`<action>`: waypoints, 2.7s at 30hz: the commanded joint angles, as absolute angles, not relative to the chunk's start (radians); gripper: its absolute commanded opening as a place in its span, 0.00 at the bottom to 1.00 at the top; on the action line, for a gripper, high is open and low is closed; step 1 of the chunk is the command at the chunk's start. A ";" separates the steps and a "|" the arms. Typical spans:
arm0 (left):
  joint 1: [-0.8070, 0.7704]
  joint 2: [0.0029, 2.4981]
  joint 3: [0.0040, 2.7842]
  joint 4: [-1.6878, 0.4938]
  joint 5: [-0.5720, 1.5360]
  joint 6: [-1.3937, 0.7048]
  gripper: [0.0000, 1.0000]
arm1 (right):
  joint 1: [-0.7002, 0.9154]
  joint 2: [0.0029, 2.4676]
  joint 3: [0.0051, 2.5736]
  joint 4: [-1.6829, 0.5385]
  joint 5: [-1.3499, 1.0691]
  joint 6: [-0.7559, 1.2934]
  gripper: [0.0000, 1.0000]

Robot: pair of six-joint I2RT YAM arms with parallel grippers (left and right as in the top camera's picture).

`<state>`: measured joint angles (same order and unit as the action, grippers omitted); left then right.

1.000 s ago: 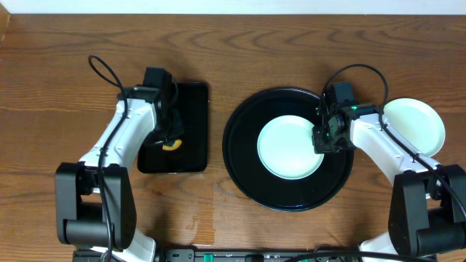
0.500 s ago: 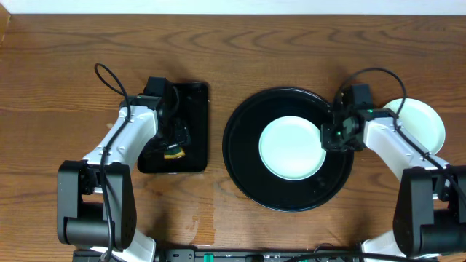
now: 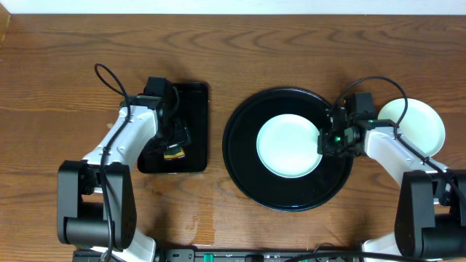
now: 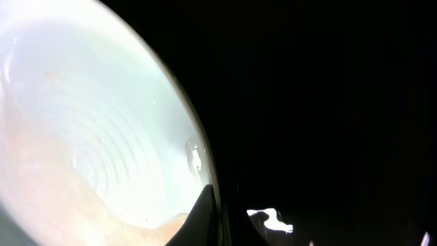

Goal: Clean dirty plates on tray and stack at the side
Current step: 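Drag the mint plate right toward the tray edge with the right gripper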

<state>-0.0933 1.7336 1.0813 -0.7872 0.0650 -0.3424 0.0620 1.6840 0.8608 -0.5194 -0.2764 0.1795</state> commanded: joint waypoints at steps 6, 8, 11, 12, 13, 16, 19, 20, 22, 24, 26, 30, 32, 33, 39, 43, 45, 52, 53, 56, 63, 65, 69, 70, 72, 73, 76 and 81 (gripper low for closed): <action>-0.091 1.734 1.081 -0.791 0.064 -0.340 0.82 | 0.110 1.581 1.078 -0.753 -0.001 0.193 0.01; -0.091 1.734 1.081 -0.791 0.064 -0.340 0.82 | 0.146 1.552 1.112 -0.786 0.069 0.193 0.01; -0.091 1.734 1.081 -0.791 0.064 -0.340 0.82 | 0.216 1.508 1.150 -0.834 0.193 0.194 0.01; -0.091 1.734 1.081 -0.791 0.064 -0.340 0.82 | 0.234 1.496 1.158 -0.847 0.238 0.194 0.01; -0.091 1.734 1.081 -0.791 0.064 -0.340 0.82 | 0.256 1.482 1.166 -0.861 0.297 0.194 0.01; -0.091 1.734 1.081 -0.791 0.064 -0.340 0.82 | 0.319 1.444 1.180 -0.885 0.439 0.193 0.01; -0.091 1.734 1.081 -0.791 0.064 -0.340 0.82 | 0.398 1.403 1.180 -0.891 0.543 0.194 0.01; -0.091 1.734 1.081 -0.791 0.064 -0.340 0.82 | 0.420 1.393 1.180 -0.892 0.569 0.194 0.01; -0.091 1.734 1.081 -0.791 0.064 -0.340 0.82 | 0.497 1.364 1.180 -0.885 0.664 0.189 0.01; -0.091 1.734 1.081 -0.791 0.064 -0.340 0.82 | 0.529 1.355 1.180 -0.874 0.688 0.164 0.01; -0.091 1.734 1.081 -0.791 0.064 -0.340 0.82 | 0.536 1.356 1.180 -0.890 0.643 0.163 0.01; -0.091 1.734 1.081 -0.791 0.064 -0.340 0.82 | 0.438 1.398 1.161 -0.928 0.391 0.255 0.01; -0.091 1.734 1.081 -0.791 0.064 -0.340 0.82 | 0.360 1.432 1.143 -0.923 0.260 0.268 0.01; -0.091 1.734 1.081 -0.791 0.064 -0.340 0.82 | 0.314 1.454 1.135 -0.925 0.202 0.281 0.03; -0.091 1.734 1.081 -0.791 0.064 -0.340 0.82 | 0.058 1.610 1.110 -0.915 -0.142 0.255 0.18; -0.091 1.734 1.081 -0.791 0.064 -0.340 0.82 | -0.041 1.707 1.110 -0.878 -0.265 0.205 0.33; -0.091 1.734 1.081 -0.791 0.064 -0.340 0.82 | -0.079 1.746 1.110 -0.868 -0.266 0.204 0.33; -0.091 1.734 1.081 -0.791 0.064 -0.340 0.82 | -0.106 1.847 1.110 -0.832 -0.294 0.165 0.23; -0.091 1.734 1.081 -0.791 0.064 -0.340 0.83 | -0.101 1.860 1.110 -0.825 -0.297 0.171 0.21; -0.091 1.734 1.081 -0.791 0.064 -0.340 0.82 | -0.084 1.892 1.110 -0.797 -0.297 0.183 0.19; -0.091 1.734 1.081 -0.791 0.064 -0.340 0.83 | -0.049 1.918 1.111 -0.751 -0.270 0.186 0.01; -0.091 1.734 1.081 -0.791 0.064 -0.340 0.82 | -0.040 1.894 1.111 -0.752 -0.248 0.186 0.01; -0.091 1.734 1.081 -0.791 0.064 -0.340 0.82 | -0.004 1.785 1.111 -0.756 -0.155 0.168 0.01; -0.091 1.734 1.081 -0.791 0.064 -0.340 0.82 | 0.013 1.747 1.111 -0.756 -0.132 0.162 0.01; -0.091 1.734 1.081 -0.791 0.064 -0.340 0.82 | 0.053 1.679 1.111 -0.755 -0.086 0.159 0.01; -0.091 1.734 1.081 -0.791 0.064 -0.340 0.82 | 0.080 1.643 1.111 -0.754 -0.054 0.159 0.01; -0.091 1.734 1.081 -0.791 0.064 -0.340 0.83 | 0.168 1.554 1.111 -0.760 0.094 0.160 0.01; -0.091 1.734 1.081 -0.791 0.064 -0.340 0.82 | 0.313 1.469 1.111 -0.789 0.363 0.179 0.01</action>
